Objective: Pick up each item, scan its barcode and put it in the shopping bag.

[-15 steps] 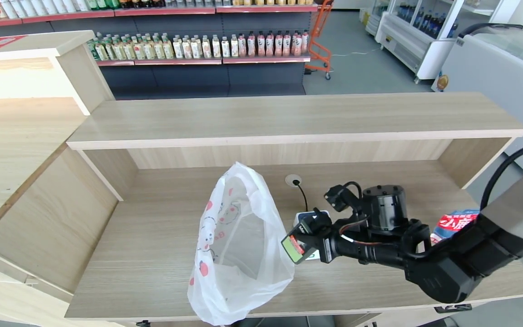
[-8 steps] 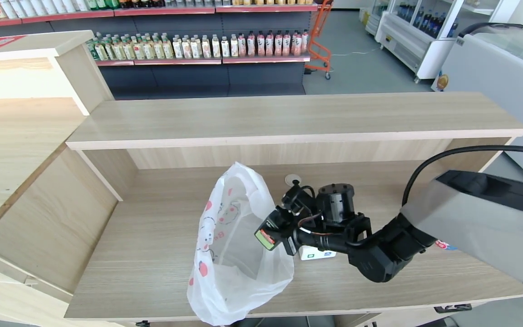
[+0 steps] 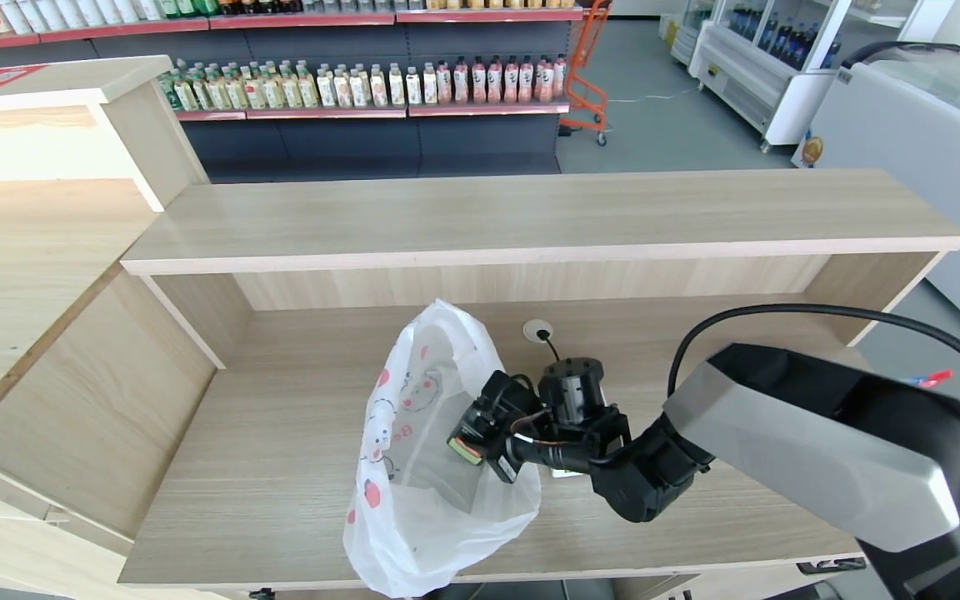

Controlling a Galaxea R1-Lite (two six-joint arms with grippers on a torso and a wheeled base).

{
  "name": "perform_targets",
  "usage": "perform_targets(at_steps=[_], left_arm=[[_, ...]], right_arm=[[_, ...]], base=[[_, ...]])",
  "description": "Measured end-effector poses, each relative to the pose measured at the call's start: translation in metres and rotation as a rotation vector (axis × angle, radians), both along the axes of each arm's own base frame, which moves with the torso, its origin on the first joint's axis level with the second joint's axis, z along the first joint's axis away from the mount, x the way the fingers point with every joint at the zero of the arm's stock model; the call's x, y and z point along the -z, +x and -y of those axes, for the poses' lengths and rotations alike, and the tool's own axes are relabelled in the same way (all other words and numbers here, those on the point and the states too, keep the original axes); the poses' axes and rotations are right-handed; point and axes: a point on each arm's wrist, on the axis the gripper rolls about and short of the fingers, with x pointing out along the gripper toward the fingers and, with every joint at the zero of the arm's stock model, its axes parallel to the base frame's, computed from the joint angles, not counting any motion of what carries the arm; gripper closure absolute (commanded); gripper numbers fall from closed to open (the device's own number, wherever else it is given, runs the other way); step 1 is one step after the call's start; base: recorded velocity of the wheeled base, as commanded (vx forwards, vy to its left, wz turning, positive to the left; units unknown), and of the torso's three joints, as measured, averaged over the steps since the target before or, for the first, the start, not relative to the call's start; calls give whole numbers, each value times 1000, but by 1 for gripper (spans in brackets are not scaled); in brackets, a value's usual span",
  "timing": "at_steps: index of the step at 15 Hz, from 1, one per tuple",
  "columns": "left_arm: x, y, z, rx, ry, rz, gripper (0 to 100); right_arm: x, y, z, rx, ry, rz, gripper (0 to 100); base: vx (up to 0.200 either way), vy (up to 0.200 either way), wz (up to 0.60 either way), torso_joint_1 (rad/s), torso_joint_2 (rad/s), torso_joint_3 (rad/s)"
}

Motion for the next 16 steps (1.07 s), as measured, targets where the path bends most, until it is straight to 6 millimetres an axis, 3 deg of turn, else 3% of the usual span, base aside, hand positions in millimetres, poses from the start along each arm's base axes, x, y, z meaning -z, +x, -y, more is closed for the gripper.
perform_targets(at_steps=[1,2,5,9,12,16], left_arm=[[0,0,0,0,0,0,0],[0,0,0,0,0,0,0],[0,0,0,0,0,0,0],[0,0,0,0,0,0,0],[0,0,0,0,0,0,0],[0,0,0,0,0,0,0]], right_arm=[[2,1,-2,-5,1,1,100],[1,3,-4,-4,11,2,0],[-8,5,-9,36,118,-95,0],[-45,-4,-6,136,327,-337,0],[-68,-15,21,217,392,-442,0],[-98,-18,75,340,483,-470,0]], base=[[0,0,0,0,0,0],[0,0,0,0,0,0],[0,0,0,0,0,0],[0,0,0,0,0,0],[0,0,0,0,0,0],[0,0,0,0,0,0]])
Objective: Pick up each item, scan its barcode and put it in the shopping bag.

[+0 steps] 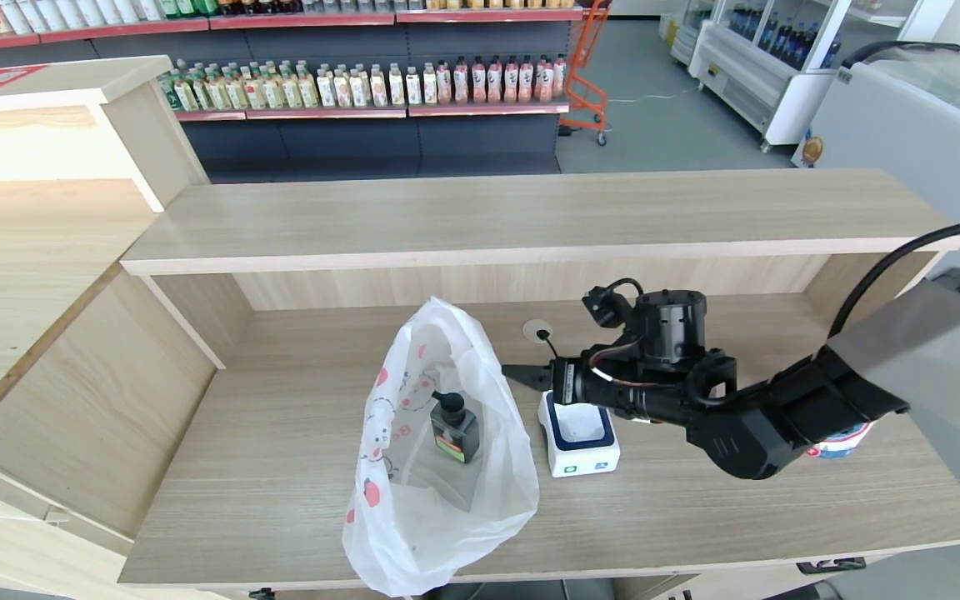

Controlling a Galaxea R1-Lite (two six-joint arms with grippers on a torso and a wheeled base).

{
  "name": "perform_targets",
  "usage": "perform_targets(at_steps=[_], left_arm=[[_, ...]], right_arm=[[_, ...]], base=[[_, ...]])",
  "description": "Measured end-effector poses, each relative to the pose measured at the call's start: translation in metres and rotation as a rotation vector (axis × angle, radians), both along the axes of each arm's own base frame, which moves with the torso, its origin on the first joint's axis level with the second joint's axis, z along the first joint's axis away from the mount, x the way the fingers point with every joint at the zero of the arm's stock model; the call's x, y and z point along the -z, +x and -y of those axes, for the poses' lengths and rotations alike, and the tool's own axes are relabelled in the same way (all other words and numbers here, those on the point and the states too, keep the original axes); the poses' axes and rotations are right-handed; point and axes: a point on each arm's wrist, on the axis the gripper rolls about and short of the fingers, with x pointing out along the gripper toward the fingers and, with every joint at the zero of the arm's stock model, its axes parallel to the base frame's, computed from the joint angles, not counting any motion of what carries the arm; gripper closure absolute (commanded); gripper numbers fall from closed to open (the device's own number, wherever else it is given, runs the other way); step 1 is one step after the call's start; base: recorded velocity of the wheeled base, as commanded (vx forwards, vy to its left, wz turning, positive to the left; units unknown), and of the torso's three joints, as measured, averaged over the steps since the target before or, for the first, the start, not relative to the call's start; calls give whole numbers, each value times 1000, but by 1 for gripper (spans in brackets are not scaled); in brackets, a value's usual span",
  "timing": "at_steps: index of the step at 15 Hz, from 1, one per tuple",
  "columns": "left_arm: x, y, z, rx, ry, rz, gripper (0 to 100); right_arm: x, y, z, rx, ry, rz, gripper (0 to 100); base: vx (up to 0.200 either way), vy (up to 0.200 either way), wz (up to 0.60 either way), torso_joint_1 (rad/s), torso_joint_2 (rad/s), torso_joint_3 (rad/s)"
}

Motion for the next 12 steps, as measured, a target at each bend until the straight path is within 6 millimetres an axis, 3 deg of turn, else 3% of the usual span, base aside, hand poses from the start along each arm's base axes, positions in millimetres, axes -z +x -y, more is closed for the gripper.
perform_targets(at_steps=[3,5,7,10,12], left_arm=[[0,0,0,0,0,0,0],[0,0,0,0,0,0,0],[0,0,0,0,0,0,0],[0,0,0,0,0,0,0],[0,0,0,0,0,0,0]], right_arm=[[-36,-19,29,55,51,34,0],[-60,-46,60,114,31,92,0],[-70,-92,103,227,-33,127,0],[-59,-176,152,375,-106,132,0],[-47,-232,175,457,-145,158,0]], base=[[0,0,0,0,0,0],[0,0,0,0,0,0],[0,0,0,0,0,0],[0,0,0,0,0,0],[0,0,0,0,0,0]])
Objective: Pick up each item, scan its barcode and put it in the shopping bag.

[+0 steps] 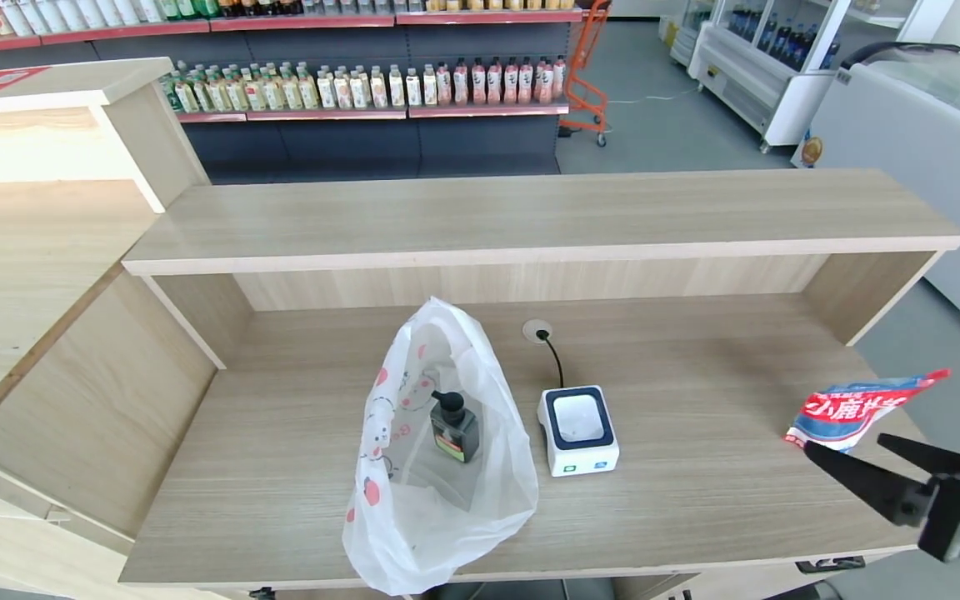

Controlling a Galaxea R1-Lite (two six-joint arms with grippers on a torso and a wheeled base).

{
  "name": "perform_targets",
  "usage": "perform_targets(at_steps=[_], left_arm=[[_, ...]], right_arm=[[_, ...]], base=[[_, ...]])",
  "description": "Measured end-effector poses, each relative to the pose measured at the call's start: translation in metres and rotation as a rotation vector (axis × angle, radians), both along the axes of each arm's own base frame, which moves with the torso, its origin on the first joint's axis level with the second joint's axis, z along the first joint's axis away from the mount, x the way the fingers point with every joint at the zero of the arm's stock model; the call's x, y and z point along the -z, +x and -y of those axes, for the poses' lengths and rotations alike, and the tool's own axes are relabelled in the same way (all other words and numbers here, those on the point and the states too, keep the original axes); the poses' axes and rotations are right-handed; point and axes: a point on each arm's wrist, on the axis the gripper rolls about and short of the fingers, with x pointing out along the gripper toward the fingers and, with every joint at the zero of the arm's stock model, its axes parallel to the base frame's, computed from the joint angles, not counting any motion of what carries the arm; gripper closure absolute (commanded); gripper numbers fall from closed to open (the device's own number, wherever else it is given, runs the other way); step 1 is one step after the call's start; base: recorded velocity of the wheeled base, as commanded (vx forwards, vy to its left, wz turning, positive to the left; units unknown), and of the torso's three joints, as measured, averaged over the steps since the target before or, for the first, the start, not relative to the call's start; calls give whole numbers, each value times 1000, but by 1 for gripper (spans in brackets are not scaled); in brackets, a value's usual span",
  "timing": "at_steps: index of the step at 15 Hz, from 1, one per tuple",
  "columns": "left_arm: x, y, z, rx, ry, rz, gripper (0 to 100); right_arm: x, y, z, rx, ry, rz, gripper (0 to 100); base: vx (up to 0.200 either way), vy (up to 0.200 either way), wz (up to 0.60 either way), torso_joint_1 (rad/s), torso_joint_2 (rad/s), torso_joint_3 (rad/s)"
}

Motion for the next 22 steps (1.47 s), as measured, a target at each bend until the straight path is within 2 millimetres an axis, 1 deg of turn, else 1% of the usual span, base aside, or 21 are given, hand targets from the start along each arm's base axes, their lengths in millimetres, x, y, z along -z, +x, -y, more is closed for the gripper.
perform_targets(at_steps=[1,2,4,5,7,9,14,22], left_arm=[[0,0,0,0,0,0,0],[0,0,0,0,0,0,0],[0,0,0,0,0,0,0],[0,0,0,0,0,0,0],[0,0,0,0,0,0,0],[0,0,0,0,0,0,0],[0,0,0,0,-2,0,0],[0,0,0,0,-3,0,0]], right_arm=[[8,-26,7,38,-18,9,0],[17,-49,12,74,-41,19,0],[38,-89,19,149,-84,50,0],[49,-104,21,184,-106,76,0],[71,-124,23,255,-149,99,0],[78,-132,23,290,-155,168,0],[80,-138,23,303,-141,237,0],[81,-138,23,304,-138,242,0]], base=[[0,0,0,0,0,0],[0,0,0,0,0,0],[0,0,0,0,0,0],[0,0,0,0,0,0],[0,0,0,0,0,0],[0,0,0,0,0,0],[0,0,0,0,0,0],[0,-200,0,5,0,2]])
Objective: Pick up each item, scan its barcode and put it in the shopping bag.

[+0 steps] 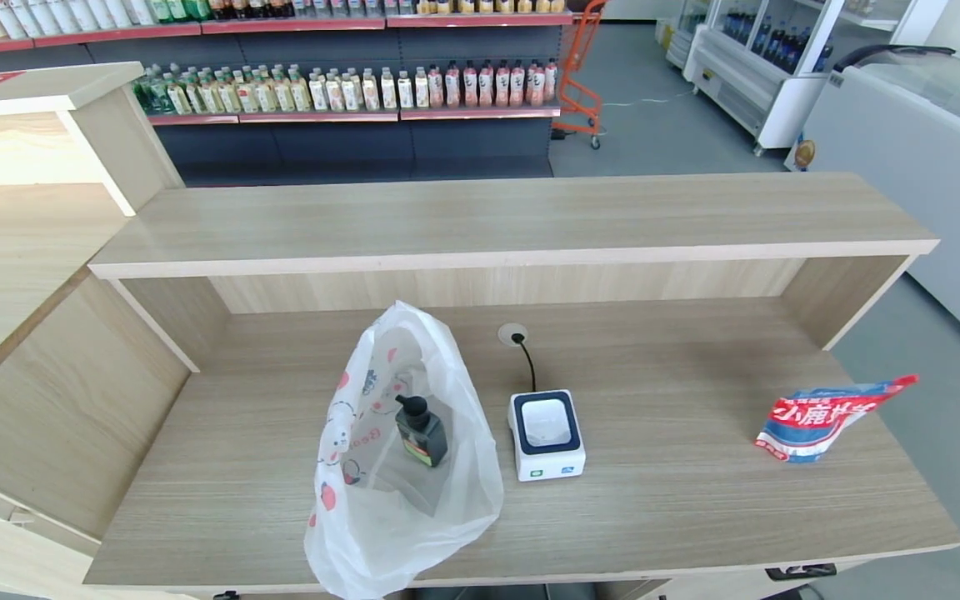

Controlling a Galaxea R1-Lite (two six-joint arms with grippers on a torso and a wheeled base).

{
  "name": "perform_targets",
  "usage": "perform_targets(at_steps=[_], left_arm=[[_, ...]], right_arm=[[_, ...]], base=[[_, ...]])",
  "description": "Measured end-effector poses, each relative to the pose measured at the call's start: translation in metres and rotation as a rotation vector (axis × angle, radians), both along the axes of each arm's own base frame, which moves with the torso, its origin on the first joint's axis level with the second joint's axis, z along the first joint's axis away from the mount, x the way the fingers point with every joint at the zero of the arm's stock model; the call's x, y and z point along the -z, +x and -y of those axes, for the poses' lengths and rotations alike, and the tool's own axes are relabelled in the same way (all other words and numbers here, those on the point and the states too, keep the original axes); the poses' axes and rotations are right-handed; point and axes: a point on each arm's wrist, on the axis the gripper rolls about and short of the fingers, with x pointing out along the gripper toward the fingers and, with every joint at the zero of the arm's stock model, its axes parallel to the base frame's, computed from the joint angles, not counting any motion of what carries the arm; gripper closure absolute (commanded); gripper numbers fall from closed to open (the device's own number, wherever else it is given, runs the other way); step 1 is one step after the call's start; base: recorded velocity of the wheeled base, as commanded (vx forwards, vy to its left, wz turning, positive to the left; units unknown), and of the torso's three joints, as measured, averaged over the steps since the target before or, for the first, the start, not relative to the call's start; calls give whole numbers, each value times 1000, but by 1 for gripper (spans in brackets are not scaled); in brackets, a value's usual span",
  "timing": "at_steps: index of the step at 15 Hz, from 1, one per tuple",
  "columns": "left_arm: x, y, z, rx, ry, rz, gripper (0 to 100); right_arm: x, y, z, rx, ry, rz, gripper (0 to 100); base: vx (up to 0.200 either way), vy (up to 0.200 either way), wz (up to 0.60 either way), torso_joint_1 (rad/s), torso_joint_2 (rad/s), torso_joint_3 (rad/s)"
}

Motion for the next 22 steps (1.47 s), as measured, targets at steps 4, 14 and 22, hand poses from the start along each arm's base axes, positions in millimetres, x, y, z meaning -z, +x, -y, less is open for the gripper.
perform_targets(at_steps=[4,14,22], left_arm=[[0,0,0,-1,0,0,0],[0,0,0,0,3,0,0],[0,0,0,0,3,0,0]], right_arm=[[0,0,0,-2,-1,0,0],[0,0,0,0,-1,-2,0],[0,0,0,1,-1,-3,0]], base=[[0,-50,0,2,2,1],[-100,-20,0,3,3,0],[0,-200,0,6,2,2]])
